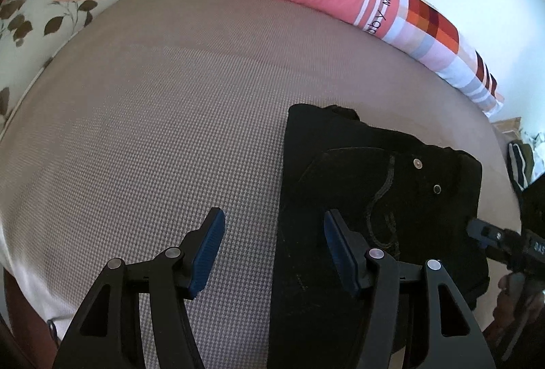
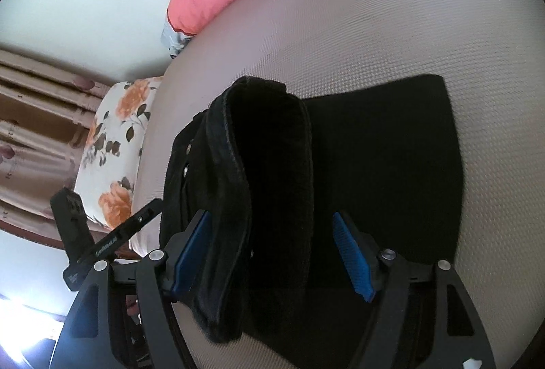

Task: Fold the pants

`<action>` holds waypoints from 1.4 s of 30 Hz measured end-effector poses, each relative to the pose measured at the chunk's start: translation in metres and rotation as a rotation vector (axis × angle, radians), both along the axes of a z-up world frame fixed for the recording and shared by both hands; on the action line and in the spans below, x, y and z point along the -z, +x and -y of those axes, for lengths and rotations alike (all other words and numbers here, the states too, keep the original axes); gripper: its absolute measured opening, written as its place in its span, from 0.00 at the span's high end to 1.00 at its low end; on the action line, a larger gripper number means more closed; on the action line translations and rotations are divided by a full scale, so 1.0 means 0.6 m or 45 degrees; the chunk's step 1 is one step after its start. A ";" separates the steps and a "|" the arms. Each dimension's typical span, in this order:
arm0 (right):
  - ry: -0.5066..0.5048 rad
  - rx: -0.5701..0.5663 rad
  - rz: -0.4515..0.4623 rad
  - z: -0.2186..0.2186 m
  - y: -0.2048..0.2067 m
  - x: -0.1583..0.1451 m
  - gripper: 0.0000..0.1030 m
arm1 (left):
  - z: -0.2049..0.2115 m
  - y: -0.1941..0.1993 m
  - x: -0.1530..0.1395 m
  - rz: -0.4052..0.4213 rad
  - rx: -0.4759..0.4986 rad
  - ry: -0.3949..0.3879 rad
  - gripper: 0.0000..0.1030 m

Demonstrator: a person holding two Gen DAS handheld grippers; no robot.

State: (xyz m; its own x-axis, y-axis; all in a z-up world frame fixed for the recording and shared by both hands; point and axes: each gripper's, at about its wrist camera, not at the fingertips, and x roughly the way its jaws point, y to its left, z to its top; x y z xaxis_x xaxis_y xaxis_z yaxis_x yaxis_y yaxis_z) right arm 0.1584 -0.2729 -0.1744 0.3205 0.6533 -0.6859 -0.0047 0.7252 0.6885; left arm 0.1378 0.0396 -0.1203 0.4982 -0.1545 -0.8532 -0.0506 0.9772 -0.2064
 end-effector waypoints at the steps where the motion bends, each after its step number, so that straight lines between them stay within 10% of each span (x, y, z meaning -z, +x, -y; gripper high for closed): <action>1: 0.005 0.003 0.013 -0.001 0.005 0.000 0.31 | -0.001 0.000 0.001 -0.001 -0.004 0.002 0.37; 10: 0.050 -0.002 0.050 -0.022 0.058 0.008 0.48 | 0.003 0.009 0.004 0.003 -0.001 0.025 0.37; 18: -0.071 0.003 0.132 -0.042 0.037 -0.043 0.87 | 0.014 0.011 -0.002 0.025 0.013 0.080 0.37; 31: -0.125 0.087 0.318 -0.015 -0.020 -0.184 0.89 | 0.050 0.020 -0.043 0.122 0.095 0.099 0.37; 42: -0.351 0.273 0.103 0.073 -0.012 -0.034 0.86 | 0.102 0.039 -0.023 0.119 0.181 0.169 0.36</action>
